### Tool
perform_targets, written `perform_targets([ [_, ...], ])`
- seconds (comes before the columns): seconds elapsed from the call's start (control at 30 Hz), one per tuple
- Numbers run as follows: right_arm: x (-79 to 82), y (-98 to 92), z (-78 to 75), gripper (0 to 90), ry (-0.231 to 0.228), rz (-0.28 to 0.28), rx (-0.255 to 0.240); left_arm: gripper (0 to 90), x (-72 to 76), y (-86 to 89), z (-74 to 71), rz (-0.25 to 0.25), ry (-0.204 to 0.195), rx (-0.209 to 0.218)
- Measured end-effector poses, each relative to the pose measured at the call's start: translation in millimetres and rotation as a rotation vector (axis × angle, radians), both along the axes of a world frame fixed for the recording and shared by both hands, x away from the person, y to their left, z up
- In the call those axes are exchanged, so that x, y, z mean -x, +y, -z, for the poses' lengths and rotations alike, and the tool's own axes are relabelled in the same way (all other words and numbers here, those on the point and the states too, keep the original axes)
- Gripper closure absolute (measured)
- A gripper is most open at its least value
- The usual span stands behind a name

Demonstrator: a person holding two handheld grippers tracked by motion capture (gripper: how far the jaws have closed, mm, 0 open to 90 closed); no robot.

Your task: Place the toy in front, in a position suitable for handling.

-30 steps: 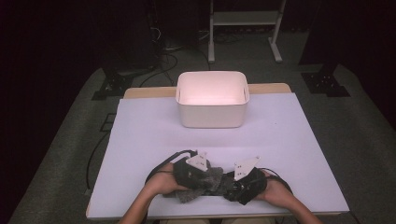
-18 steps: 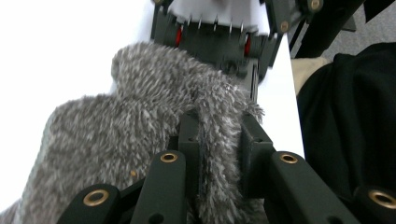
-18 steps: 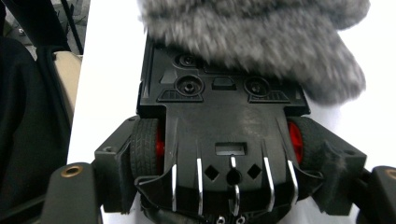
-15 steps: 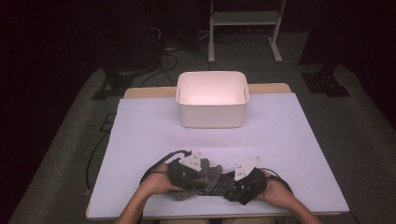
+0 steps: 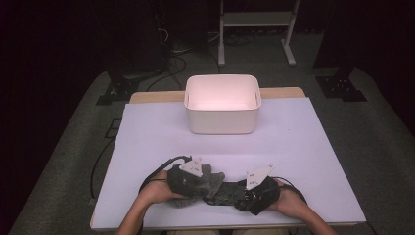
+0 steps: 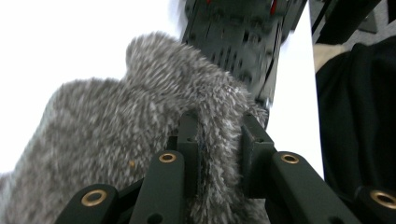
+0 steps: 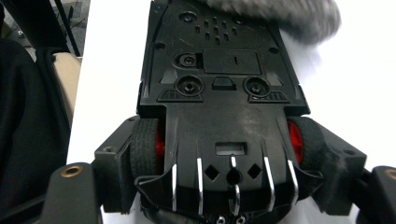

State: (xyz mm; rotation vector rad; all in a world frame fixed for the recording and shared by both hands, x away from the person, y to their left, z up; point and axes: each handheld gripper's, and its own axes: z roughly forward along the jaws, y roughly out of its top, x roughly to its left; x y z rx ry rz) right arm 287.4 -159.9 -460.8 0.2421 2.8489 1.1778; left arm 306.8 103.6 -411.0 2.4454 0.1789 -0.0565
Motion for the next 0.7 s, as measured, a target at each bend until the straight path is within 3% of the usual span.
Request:
perform_targets([
  [0.13, 0.0, -0.1, 0.2, 23.2, -0.002, -0.001, -0.001, 73.9, -2.6, -21.5, -0.7, 0.034, 0.002, 0.003],
  [0.27, 0.0, -0.4, 0.2, 23.2, 0.002, 0.000, -0.003, 73.9, -8.2, -28.8, -2.8, 0.042, -0.023, -0.027],
  [0.5, -0.1, -0.4, 0.2, 23.2, 0.003, -0.001, -0.003, 73.9, -19.2, -8.5, -2.8, -0.031, -0.048, -0.069],
  [0.57, -0.2, -0.3, 0.2, 23.2, 0.001, -0.001, -0.004, 73.9, -21.5, 0.2, -1.3, -0.062, -0.040, -0.073],
  [0.7, -0.1, -0.4, 0.4, 23.2, 0.000, -0.002, -0.005, 73.9, -19.3, 12.5, 1.1, -0.070, -0.011, -0.050],
])
